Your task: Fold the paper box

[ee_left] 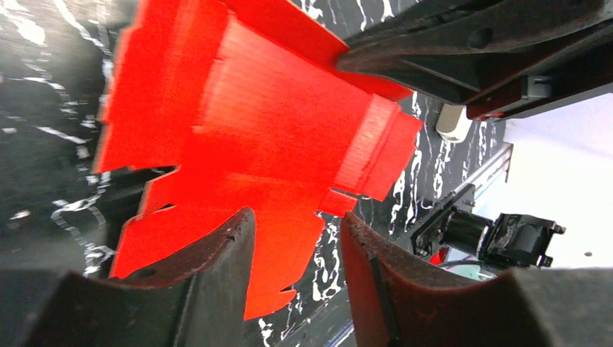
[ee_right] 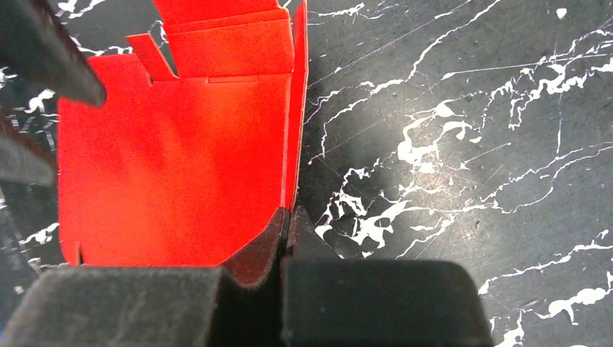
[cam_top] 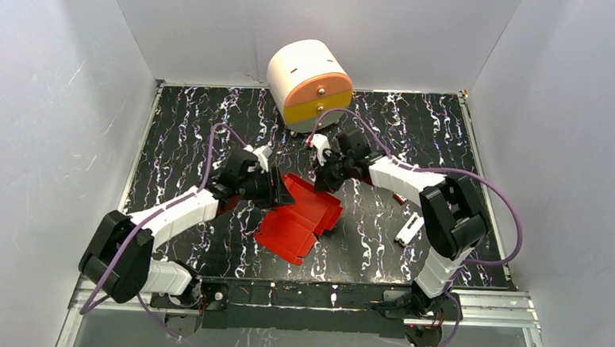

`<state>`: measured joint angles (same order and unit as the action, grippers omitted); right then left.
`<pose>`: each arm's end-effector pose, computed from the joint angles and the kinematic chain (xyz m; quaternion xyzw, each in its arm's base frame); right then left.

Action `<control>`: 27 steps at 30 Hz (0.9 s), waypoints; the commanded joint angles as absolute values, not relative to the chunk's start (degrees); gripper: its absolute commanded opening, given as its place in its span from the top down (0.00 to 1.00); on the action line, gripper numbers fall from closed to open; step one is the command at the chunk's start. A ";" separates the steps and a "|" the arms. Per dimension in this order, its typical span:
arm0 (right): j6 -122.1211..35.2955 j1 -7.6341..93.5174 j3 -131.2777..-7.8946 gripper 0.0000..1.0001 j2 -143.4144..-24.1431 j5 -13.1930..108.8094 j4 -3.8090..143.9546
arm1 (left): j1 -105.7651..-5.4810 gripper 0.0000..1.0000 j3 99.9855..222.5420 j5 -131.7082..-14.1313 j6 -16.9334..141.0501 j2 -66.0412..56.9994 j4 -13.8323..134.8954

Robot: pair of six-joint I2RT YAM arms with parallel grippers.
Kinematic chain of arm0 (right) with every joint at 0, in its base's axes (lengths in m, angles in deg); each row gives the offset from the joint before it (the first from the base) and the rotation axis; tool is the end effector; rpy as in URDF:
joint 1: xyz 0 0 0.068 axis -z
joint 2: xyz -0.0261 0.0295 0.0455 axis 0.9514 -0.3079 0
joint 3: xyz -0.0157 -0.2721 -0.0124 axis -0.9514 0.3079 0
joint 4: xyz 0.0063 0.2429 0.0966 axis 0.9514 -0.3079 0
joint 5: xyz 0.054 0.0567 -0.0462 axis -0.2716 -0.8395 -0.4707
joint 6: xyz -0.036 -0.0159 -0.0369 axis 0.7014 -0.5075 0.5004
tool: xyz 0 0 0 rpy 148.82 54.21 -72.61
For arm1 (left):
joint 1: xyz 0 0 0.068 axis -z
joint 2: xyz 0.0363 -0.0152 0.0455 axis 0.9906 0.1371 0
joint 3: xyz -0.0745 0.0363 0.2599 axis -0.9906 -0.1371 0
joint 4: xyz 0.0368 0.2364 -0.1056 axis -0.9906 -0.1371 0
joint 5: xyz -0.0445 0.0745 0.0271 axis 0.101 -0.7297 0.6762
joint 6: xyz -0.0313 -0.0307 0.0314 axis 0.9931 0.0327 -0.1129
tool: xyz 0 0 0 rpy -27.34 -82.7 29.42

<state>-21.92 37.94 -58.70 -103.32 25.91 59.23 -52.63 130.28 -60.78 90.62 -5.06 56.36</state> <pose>0.2995 0.2241 0.2009 -0.4566 0.7818 0.2935 0.3068 0.2337 -0.1464 0.2197 -0.0009 0.8796 -0.3856 0.2785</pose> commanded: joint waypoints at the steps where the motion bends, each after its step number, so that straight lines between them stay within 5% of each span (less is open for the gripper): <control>1: -18.51 35.05 -56.61 1.00 -99.73 35.04 64.31 | -50.14 0.58 126.87 -58.91 97.60 -2.94 69.75; 6: -16.13 31.33 -54.82 1.00 -99.19 43.83 67.02 | -49.53 0.66 121.81 -59.99 101.09 -0.28 78.50; 14: -12.20 26.23 -52.33 1.00 -100.04 56.52 70.12 | -49.52 0.66 116.53 -64.15 100.14 -4.17 76.57; 27: -10.30 25.27 -55.79 1.00 -98.41 58.08 67.24 | -49.51 0.71 113.58 -61.67 104.10 -3.50 81.39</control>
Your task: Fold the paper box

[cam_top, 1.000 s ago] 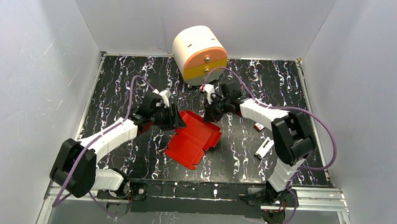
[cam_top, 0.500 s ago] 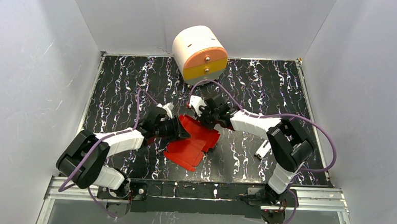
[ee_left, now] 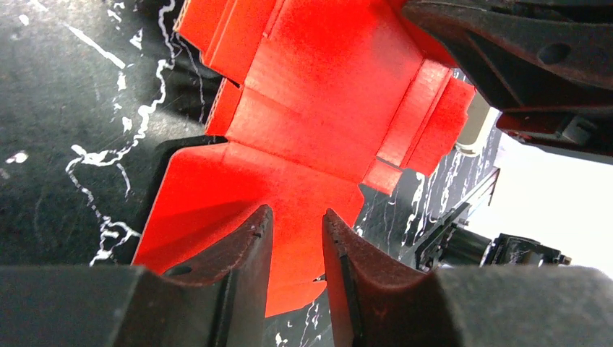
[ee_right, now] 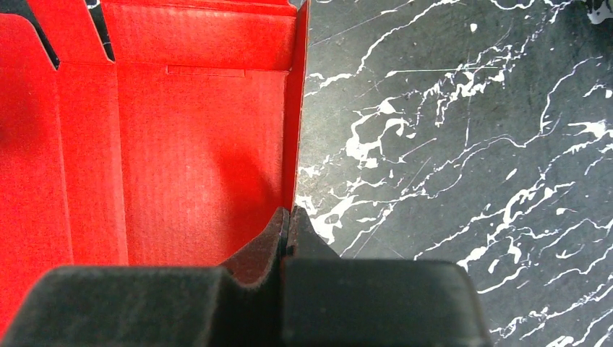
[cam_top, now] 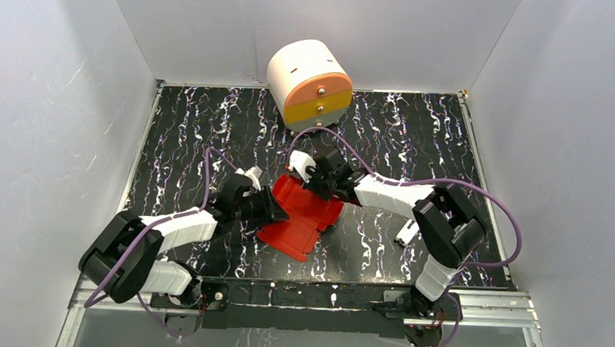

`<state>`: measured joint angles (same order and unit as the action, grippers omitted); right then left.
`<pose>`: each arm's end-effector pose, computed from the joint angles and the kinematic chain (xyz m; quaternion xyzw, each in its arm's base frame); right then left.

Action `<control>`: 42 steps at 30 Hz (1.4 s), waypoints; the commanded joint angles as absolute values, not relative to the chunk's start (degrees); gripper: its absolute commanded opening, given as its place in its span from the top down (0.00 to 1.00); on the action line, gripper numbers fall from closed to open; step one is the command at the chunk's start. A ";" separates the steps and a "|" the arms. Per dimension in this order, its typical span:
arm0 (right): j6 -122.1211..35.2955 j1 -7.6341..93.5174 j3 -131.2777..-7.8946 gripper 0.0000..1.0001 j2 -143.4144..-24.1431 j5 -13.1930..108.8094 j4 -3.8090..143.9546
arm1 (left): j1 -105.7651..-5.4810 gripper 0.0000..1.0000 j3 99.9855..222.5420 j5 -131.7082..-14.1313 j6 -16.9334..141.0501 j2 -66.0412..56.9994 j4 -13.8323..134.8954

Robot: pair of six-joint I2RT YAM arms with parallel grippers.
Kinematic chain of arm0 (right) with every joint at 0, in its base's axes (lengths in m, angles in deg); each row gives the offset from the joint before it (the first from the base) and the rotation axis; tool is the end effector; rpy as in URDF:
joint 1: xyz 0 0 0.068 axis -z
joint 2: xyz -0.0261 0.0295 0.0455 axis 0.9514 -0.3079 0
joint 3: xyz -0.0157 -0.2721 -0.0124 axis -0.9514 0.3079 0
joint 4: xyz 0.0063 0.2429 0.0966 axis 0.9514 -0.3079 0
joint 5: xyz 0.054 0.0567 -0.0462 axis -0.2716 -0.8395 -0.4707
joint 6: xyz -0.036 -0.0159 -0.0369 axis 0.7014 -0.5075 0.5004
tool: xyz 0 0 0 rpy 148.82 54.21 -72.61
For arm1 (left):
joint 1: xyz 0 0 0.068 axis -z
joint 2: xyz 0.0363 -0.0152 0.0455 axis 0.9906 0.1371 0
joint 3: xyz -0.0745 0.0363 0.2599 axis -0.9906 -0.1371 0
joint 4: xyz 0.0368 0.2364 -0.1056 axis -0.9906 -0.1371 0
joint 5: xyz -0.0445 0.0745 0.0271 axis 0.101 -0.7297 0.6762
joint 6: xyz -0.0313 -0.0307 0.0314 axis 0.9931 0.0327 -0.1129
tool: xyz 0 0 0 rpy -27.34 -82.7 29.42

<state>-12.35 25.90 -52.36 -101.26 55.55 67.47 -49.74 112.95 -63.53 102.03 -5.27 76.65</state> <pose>0.2529 0.2633 0.1872 -0.5292 0.7505 0.0745 0.3889 0.1991 -0.1390 0.1580 -0.0717 0.8668 -0.4175 0.2630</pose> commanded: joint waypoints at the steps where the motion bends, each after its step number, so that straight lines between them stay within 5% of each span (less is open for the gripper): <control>1: -10.16 24.96 -56.33 1.00 -98.45 58.43 66.84 | -49.51 0.73 113.95 -61.31 104.51 -2.90 82.05; 19: -9.26 22.64 -60.63 1.00 -98.42 59.94 64.56 | -49.17 0.86 119.20 -62.57 107.11 8.57 88.51; 42: -13.87 14.99 -60.02 1.00 -95.05 61.32 61.13 | -48.97 0.87 118.17 -66.68 107.23 15.66 93.15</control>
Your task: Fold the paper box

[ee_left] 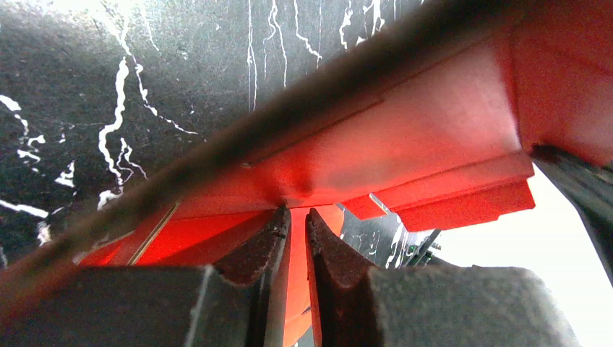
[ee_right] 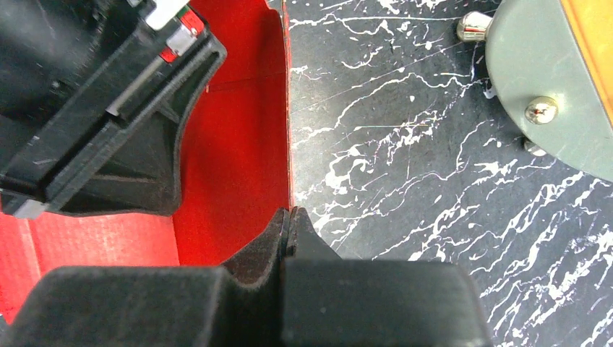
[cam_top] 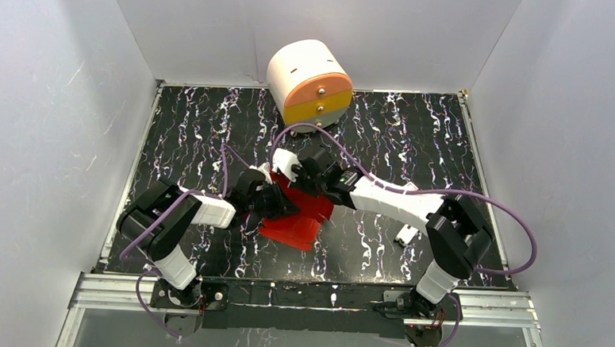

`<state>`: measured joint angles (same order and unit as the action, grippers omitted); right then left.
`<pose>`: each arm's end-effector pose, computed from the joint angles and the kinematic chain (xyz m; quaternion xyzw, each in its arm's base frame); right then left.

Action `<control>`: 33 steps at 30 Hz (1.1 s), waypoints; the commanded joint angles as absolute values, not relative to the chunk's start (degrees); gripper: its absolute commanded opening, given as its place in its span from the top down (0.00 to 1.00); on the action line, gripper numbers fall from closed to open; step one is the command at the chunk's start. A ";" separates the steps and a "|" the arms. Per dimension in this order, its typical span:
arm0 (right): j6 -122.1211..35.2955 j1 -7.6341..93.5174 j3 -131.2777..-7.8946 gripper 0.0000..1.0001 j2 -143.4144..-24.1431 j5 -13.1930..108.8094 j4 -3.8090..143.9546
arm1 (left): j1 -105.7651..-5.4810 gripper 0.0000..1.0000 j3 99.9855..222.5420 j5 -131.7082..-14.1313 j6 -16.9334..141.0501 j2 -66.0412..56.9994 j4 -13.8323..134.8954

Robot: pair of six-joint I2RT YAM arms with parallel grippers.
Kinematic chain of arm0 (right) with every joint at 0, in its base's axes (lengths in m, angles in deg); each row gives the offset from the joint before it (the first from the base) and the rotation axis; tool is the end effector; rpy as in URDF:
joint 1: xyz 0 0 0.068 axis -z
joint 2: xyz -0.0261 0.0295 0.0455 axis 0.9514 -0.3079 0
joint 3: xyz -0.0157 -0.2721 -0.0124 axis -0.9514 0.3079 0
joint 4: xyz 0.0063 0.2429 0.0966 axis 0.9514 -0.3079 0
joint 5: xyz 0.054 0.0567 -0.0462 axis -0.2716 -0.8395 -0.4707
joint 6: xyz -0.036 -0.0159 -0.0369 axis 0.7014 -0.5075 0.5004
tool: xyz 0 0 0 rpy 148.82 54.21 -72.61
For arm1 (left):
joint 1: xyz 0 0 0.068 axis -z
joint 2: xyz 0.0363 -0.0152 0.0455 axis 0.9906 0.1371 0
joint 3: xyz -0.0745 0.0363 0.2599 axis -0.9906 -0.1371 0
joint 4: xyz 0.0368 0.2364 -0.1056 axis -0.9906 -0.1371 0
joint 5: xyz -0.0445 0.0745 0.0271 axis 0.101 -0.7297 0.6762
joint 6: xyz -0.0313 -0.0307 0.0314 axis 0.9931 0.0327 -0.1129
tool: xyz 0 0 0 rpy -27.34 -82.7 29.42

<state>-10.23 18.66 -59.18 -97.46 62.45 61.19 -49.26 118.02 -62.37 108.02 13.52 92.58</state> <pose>0.2239 0.2942 0.2392 -0.5576 0.7081 0.0469 0.4306 0.2361 -0.1661 0.1272 -0.1036 0.8535 -0.4480 0.2451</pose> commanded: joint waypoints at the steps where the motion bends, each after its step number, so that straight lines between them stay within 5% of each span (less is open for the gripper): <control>1: -14.38 14.46 -59.59 1.00 -94.99 62.01 61.25 | -48.99 0.87 118.04 -66.82 107.30 15.81 93.41; 21: -23.30 8.88 -54.45 1.00 -94.55 65.99 62.19 | -48.90 0.87 115.90 -66.70 109.49 17.44 96.83; 33: -25.26 10.37 -58.31 1.00 -97.15 73.91 60.91 | -48.90 0.83 115.12 -68.61 109.84 6.22 94.18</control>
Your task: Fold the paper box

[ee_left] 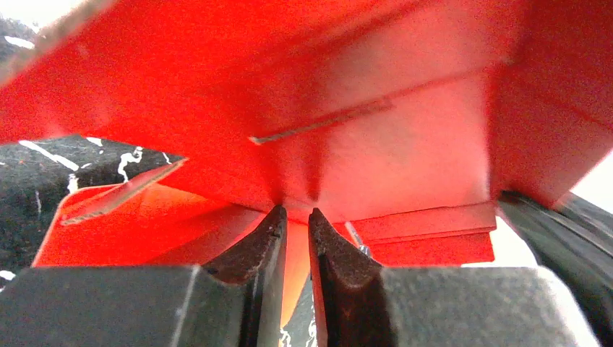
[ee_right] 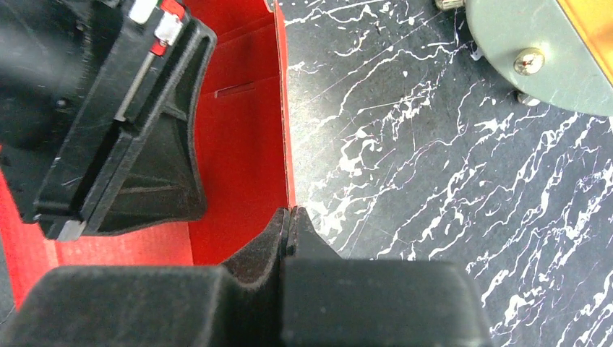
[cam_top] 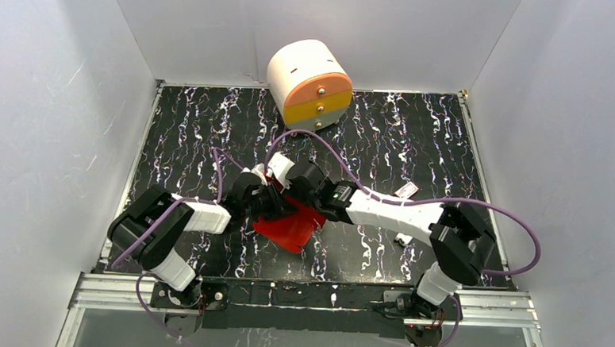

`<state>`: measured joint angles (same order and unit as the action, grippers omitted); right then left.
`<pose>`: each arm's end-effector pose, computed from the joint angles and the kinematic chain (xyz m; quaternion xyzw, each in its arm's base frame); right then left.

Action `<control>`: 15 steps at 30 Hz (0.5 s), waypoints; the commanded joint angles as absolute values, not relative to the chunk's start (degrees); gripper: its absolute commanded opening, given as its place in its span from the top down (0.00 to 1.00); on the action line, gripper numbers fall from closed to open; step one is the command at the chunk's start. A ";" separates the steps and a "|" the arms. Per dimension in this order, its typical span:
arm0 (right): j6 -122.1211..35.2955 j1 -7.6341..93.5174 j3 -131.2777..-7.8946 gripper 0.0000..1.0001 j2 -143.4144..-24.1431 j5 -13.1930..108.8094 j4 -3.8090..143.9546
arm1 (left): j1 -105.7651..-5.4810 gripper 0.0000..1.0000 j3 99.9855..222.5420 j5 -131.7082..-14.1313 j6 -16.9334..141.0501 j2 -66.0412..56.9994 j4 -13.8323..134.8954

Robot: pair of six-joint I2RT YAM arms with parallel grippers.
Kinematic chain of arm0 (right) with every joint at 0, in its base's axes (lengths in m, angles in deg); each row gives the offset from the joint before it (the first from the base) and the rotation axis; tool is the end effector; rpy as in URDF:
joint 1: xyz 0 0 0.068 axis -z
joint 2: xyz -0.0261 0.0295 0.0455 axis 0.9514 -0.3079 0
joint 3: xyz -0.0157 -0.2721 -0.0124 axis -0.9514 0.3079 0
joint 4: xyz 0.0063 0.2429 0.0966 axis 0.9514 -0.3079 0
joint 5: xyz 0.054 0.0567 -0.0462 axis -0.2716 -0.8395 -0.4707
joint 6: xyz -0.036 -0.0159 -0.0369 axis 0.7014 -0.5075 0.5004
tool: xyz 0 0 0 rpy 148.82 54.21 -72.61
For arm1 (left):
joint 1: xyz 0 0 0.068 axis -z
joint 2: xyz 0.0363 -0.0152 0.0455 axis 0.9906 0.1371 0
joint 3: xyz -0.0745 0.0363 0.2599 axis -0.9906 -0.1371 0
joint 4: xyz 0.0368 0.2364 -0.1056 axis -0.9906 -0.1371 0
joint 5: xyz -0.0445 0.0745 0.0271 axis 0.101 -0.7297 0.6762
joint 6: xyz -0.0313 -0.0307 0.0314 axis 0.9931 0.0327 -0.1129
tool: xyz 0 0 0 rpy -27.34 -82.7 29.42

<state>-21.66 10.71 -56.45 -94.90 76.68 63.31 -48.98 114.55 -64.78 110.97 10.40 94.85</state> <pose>0.1832 0.3083 0.2435 -0.4789 0.7426 0.0211 0.4677 0.2249 -0.1588 0.1296 -0.1301 0.8435 -0.4532 0.2573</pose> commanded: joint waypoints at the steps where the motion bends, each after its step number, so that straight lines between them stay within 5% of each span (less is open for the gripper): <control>1: -25.21 10.49 -58.70 1.00 -97.44 73.92 60.71 | -48.90 0.83 115.46 -68.95 109.50 6.13 93.63; 15: -24.56 11.16 -60.22 1.00 -98.33 71.40 60.23 | -48.90 0.85 117.04 -69.58 107.67 12.51 91.26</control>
<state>-22.53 12.45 -58.03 -97.79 77.84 61.59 -48.95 116.30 -65.94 109.59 9.98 92.95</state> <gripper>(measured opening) 0.020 0.159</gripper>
